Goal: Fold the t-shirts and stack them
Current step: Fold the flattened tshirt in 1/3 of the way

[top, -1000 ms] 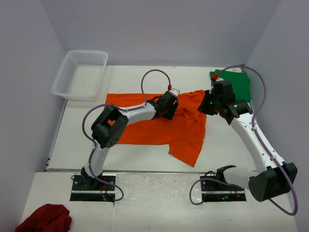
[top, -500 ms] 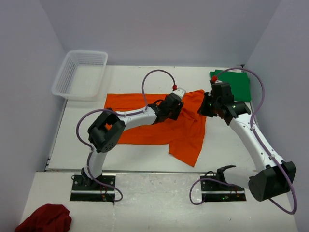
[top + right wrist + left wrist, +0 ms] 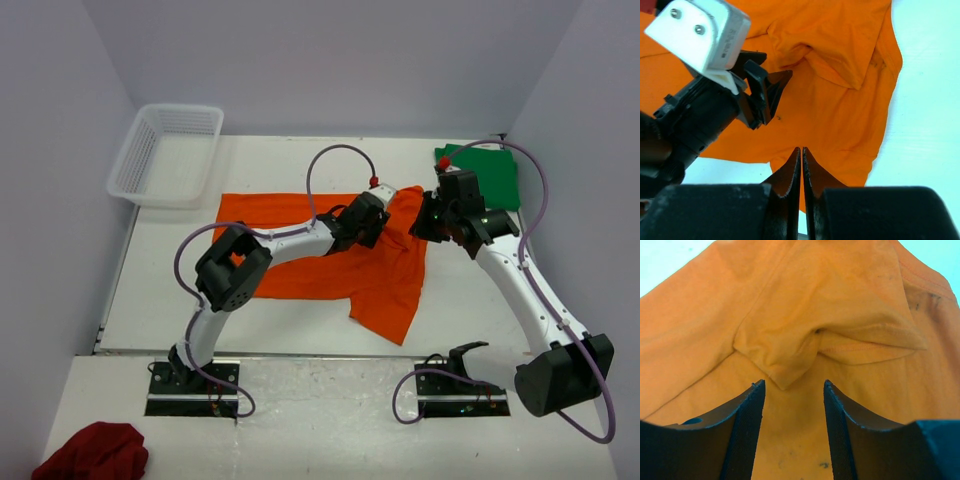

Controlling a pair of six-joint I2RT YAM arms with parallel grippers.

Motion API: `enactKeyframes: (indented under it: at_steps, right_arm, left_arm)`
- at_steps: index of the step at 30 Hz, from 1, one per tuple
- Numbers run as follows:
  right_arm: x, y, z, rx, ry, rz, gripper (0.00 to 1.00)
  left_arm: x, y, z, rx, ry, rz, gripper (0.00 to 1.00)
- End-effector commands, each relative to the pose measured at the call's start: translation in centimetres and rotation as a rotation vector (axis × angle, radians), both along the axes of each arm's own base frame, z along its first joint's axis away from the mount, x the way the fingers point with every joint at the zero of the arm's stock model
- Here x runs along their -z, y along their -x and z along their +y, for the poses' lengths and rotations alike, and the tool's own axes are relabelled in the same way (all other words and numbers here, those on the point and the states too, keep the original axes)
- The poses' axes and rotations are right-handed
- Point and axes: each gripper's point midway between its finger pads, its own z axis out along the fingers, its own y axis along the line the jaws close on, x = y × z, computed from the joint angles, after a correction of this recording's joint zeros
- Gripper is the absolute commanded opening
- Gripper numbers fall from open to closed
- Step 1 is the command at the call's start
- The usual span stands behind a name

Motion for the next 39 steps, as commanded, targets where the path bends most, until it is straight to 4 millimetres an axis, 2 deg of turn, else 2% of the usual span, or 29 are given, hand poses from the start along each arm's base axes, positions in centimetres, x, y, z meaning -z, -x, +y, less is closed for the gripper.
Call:
enactKeyframes:
  at_steps: [1,6,14,22,31,39]
  right_arm:
    - [-1.2,-0.2,-0.2,0.013,-0.011,-0.045,0.03]
    - [-1.1,-0.2,-0.3,0.013,-0.004,-0.044,0.03]
    - [-0.6,-0.2,-0.2,0.007,-0.005,-0.027,0.03]
    - [-0.1,-0.1,-0.2,0.007,0.000,-0.011,0.03]
    - [-0.3,-0.1,0.1,-0.004,-0.015,-0.012,0.02]
    - [0.0,-0.1,0.4,-0.010,-0.024,0.004,0.02]
  left_arm:
    - [-1.2,-0.8,-2.1,0.042,0.040,-0.041,0.51]
    - [0.3,-0.7,-2.5,0.059,0.018,-0.031,0.49]
    - [1.4,-1.1,-2.5,0.045,-0.005,-0.041,0.44]
    - [1.2,-2.0,-2.2,0.009,-0.021,-0.070,0.43]
    - [1.4,-3.0,-1.6,-0.042,-0.059,-0.100,0.36]
    - [1.8,-3.2,-1.3,-0.049,-0.075,-0.110,0.24]
